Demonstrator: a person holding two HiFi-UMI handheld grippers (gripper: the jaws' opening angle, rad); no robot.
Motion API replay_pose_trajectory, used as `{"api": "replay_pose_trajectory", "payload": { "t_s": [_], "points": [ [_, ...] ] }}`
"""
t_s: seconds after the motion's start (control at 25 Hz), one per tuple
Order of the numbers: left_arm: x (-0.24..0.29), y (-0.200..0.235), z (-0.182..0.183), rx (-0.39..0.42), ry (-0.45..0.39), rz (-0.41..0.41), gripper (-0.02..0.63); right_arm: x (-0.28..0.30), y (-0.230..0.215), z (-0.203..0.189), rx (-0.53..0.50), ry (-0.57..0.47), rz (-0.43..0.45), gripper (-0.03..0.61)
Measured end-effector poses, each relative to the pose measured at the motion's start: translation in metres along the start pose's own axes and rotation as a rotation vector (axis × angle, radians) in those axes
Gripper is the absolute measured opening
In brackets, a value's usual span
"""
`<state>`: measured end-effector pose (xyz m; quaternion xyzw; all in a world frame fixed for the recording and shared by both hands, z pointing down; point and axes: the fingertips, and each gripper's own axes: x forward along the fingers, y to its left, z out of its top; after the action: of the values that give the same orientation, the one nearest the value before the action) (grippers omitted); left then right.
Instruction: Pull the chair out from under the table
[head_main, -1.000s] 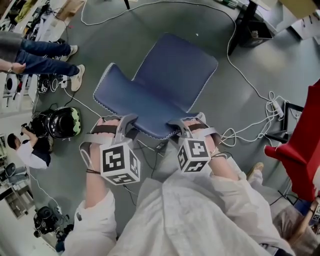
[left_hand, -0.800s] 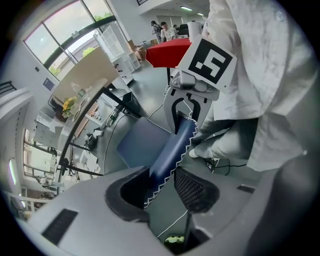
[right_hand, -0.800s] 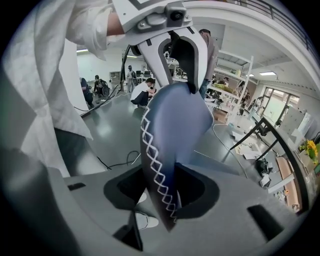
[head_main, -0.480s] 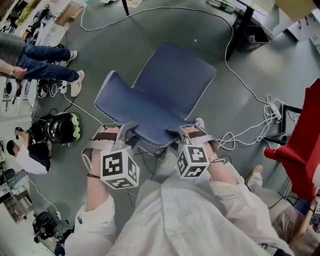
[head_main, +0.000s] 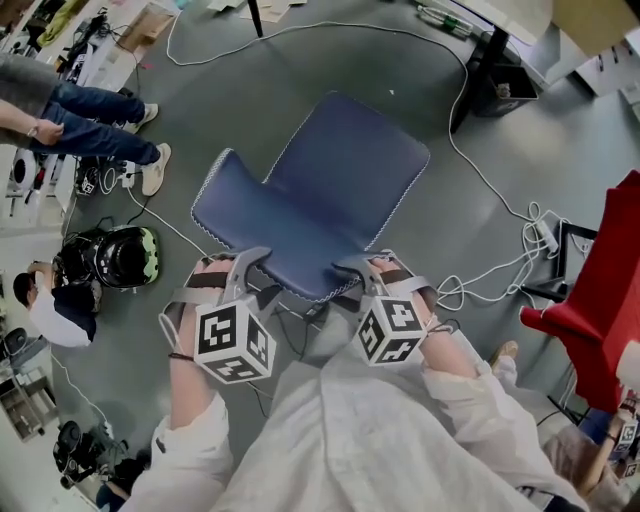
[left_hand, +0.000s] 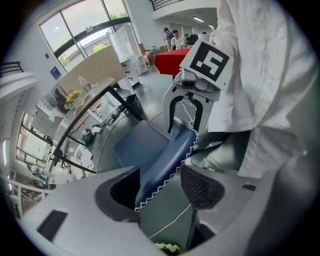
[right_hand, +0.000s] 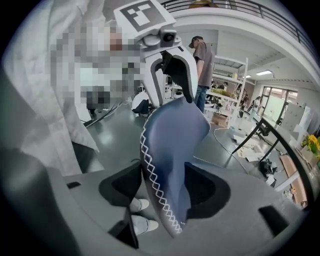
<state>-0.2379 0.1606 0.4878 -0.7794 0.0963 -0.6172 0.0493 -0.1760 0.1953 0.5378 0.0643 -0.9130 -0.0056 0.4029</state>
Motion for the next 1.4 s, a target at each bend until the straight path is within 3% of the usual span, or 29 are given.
{"api": "replay_pose_trajectory", "payload": {
  "t_s": [0.16,0.36,0.76,0.96,1.08,1.16,1.24,1.4],
  "points": [
    [-0.011,-0.001,0.006,-0.028,-0.017,-0.024,0.247,-0.025,-0.006,0.018,0.008,-0.056,0.013,0.232],
    [-0.042,0.012,0.044,-0.145,-0.207,-0.011,0.247,-0.073,-0.042,0.048,0.129,-0.212,-0.010,0.230],
    [-0.110,0.071,0.125,-0.276,-0.621,0.144,0.245,-0.150,-0.100,0.089,0.129,-0.366,-0.100,0.230],
    [-0.132,0.102,0.141,-0.365,-0.694,0.281,0.242,-0.193,-0.131,0.108,0.255,-0.520,-0.153,0.229],
    [-0.149,0.117,0.154,-0.424,-0.790,0.335,0.239,-0.216,-0.149,0.113,0.263,-0.577,-0.208,0.224],
    [-0.161,0.123,0.161,-0.483,-0.869,0.348,0.238,-0.230,-0.156,0.117,0.265,-0.612,-0.234,0.201],
    [-0.173,0.126,0.170,-0.544,-0.929,0.330,0.232,-0.242,-0.158,0.120,0.256,-0.639,-0.249,0.106],
    [-0.178,0.124,0.178,-0.591,-1.003,0.298,0.193,-0.254,-0.156,0.125,0.227,-0.657,-0.261,0.063]
  ]
}}
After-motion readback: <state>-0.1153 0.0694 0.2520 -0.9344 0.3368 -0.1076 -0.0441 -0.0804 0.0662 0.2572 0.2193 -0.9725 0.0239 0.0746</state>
